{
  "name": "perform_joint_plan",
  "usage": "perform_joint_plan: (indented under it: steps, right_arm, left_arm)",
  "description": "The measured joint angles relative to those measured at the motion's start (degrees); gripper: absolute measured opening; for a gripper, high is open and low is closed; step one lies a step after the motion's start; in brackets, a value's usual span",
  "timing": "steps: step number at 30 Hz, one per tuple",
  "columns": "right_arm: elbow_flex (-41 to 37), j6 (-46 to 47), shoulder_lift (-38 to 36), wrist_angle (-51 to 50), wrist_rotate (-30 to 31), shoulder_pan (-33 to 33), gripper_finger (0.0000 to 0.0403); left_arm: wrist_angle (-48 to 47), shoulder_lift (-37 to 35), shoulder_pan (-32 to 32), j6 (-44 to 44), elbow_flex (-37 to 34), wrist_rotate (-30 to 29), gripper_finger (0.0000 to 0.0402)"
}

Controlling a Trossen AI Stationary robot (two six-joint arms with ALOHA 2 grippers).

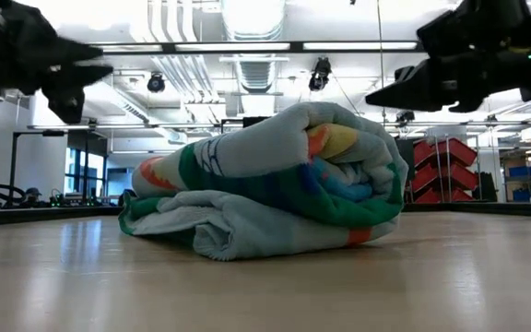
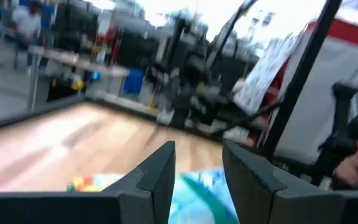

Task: Roll towel
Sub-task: Roll the multi-color dinosaur print towel

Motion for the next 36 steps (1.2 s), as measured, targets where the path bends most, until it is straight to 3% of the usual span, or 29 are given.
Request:
perform_joint_plan:
  steps: [4, 10, 15, 19, 26, 36]
  right_arm:
    - [1.83, 3.63, 3.94, -0.27, 0.26, -1.84, 0.0000]
    - [8.76, 4.97, 14.95, -8.15, 1.79, 2.96, 0.0000]
    - [13.48, 5.46, 22.37, -10.49, 3.34, 4.07, 0.0000]
    - [13.70, 7.15, 23.37, -10.68, 3.44, 4.17, 0.0000]
    - [13.63, 7.79, 21.40, -10.68, 5.38, 4.17, 0.0000]
    - [13.70, 7.09, 21.36, -10.49, 5.31, 4.15, 0.0000]
  left_arm:
    - [5.59, 12.37, -0.08, -4.84, 0.00, -0.09, 0.0119]
    - [15.87, 31.53, -2.94, -15.24, 0.43, 2.38, 0.0119]
    - [15.86, 46.08, -6.67, -20.41, 6.29, 1.17, 0.0119]
    - [14.94, 56.37, -7.97, -20.55, 11.46, -0.33, 0.0119]
    - [11.41, 69.52, -7.96, -26.94, 14.47, -2.47, 0.0119]
    - [19.59, 79.14, -7.92, -26.39, 14.53, -10.84, 0.0119]
